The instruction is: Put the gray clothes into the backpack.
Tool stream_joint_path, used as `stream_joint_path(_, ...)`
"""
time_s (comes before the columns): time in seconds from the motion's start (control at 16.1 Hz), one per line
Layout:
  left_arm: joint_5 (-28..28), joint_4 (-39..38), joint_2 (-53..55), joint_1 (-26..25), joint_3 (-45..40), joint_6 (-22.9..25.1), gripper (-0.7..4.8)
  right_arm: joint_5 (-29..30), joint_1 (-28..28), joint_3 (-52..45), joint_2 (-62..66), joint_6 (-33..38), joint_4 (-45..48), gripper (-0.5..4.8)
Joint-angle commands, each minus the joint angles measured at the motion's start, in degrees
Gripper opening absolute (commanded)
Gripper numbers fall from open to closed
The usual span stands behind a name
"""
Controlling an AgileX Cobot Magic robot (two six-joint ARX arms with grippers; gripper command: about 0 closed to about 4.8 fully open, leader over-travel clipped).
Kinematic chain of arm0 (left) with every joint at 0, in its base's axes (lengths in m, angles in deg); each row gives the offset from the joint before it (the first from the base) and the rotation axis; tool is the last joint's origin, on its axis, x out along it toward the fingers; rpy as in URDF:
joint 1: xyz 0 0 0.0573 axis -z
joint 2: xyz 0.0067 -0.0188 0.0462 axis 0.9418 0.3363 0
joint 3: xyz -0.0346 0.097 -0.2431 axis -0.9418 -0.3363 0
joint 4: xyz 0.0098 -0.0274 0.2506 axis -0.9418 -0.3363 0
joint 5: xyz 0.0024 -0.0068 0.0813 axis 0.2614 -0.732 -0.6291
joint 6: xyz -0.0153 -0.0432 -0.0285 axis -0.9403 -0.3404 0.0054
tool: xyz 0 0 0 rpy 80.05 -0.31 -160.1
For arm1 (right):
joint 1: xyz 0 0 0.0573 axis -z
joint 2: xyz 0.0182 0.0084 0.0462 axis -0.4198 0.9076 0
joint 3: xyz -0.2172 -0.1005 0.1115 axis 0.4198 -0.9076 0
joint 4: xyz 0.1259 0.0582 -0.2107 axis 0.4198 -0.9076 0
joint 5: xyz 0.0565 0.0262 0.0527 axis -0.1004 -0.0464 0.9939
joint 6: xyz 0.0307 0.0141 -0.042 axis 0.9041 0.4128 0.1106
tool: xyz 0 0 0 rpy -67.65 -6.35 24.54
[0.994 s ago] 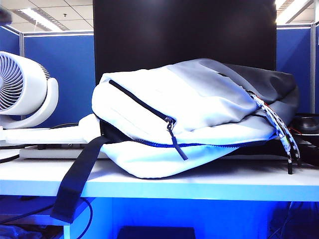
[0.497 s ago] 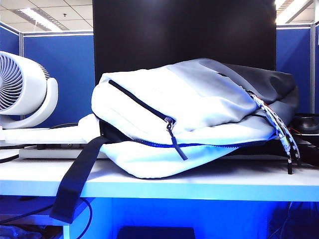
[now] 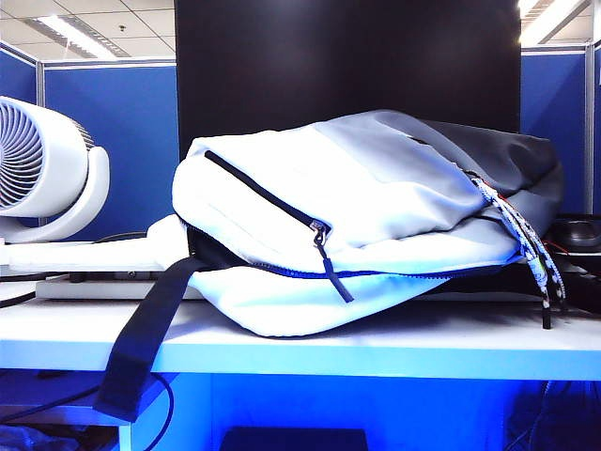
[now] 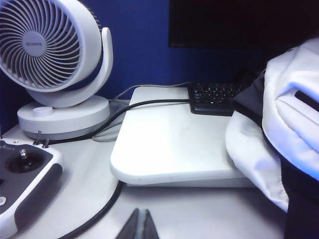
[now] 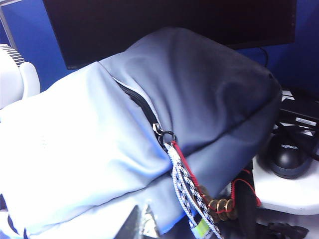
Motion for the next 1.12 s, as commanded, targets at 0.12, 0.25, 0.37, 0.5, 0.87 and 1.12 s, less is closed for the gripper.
stream_joint_path(0.12,0.11,0.74,-0.13,0.20,0.02,-0.11,-0.05,-0.17,0.02,0.24,0.02,-0.17,0.81,-0.05)
stream_joint_path(0.25,0.13,0.72,-0.13,0.24,0.02,-0.85,-0.05,-0.17,0.02,0.24,0.02,-0.17,0.81,-0.05)
stream_joint_path(0.37,0.39,0.68,-0.13,0.22,0.02,-1.36,-0.05,-0.17,0.02,0.24,0.02,-0.17,0.81,-0.05)
stream_joint_path(0.5,0.35,0.17,-0.13,0.24,0.02,-1.16,-0.05,-0.17,0.00,0.24,0.02,-0.17,0.81,-0.05)
stream_joint_path(0.87,1.81,-0.33,-0.13,1.05,0.02,-1.01,-0.05,-0.17,0.00,0.24,0.02,-0.17,0.81,-0.05)
stream_joint_path(1.12,1.62,-0.61,-0.15,1.05,0.02,-0.61,-0.05,-0.17,-0.02,0.24,0.02,-0.17,0.81,-0.05)
